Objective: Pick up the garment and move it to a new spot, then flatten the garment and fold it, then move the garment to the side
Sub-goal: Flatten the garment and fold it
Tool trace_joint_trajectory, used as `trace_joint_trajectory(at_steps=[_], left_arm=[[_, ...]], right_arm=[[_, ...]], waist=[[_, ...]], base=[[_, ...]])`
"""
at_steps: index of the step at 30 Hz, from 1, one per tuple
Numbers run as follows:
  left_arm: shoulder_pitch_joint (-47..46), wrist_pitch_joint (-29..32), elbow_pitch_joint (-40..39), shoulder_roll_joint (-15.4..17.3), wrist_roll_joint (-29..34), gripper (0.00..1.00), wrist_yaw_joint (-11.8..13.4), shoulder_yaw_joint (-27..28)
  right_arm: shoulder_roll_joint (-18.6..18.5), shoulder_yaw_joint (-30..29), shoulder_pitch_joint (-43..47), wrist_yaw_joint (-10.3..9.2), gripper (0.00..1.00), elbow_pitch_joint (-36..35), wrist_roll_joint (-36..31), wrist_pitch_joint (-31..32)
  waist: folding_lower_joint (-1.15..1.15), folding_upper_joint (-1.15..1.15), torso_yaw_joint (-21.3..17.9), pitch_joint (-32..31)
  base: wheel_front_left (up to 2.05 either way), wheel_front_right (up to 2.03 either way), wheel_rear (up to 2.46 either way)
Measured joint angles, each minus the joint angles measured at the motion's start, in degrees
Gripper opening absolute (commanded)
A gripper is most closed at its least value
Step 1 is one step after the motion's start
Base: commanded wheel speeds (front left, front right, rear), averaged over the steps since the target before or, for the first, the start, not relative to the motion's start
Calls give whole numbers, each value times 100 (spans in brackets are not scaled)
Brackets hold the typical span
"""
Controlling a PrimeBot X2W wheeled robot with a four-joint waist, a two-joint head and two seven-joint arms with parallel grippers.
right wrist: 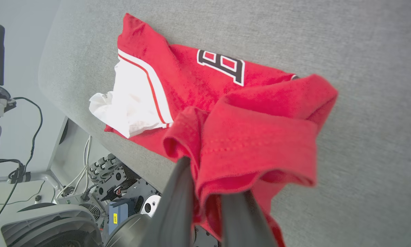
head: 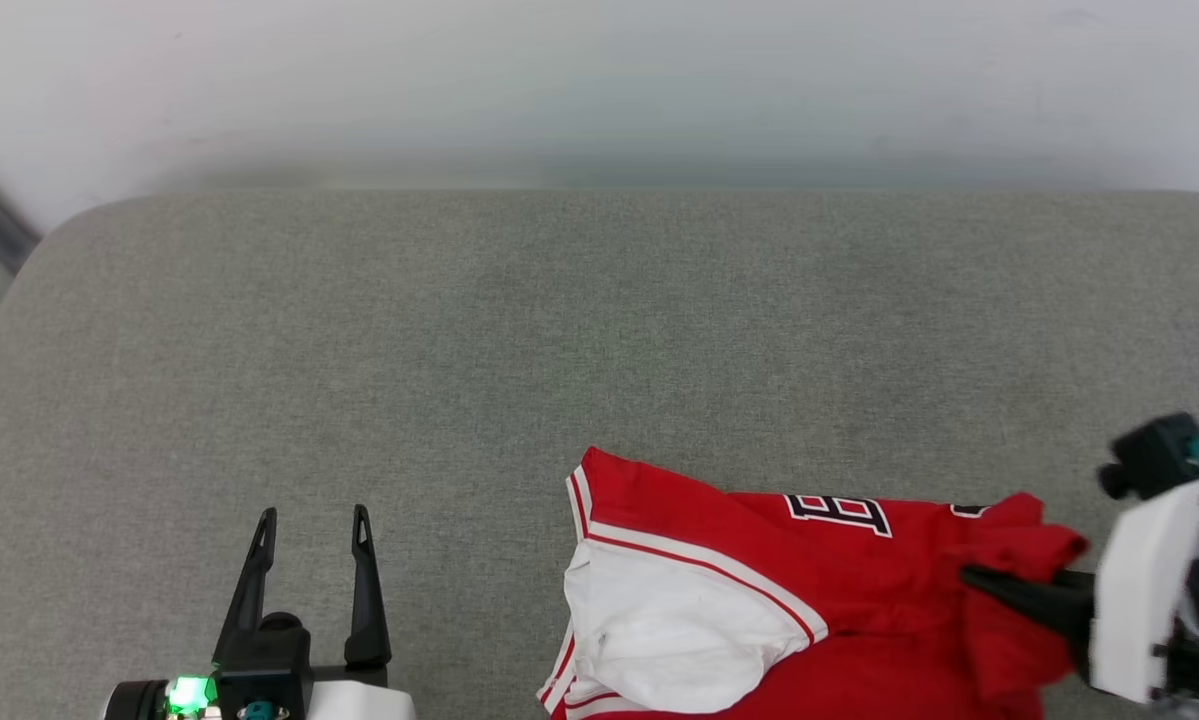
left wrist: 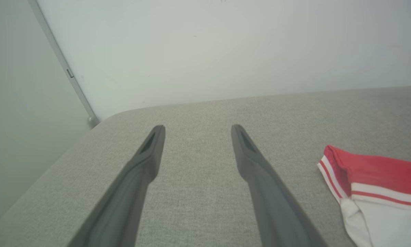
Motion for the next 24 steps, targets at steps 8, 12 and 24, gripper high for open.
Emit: trace_joint_trajectory(at_steps=[8,12,24], left_arm=[[-179,0,10,-93,73,100,-88,33],[-271,0,27,-144,90,100,-113,47],[-489,0,107,-250,97,100,-227,86]], right_arm=[[936,1114,-1014,0,0,-59,-695,191],[1355,1759,-1562,0,0,303,-1069,78],[1849,3301,-2324,0,0,2054,-1661,-597]], waist=[[0,0,90,214],[0,0,150,346],[0,0,360,620]], base=[[0,0,0],[0,0,0],[0,0,0]])
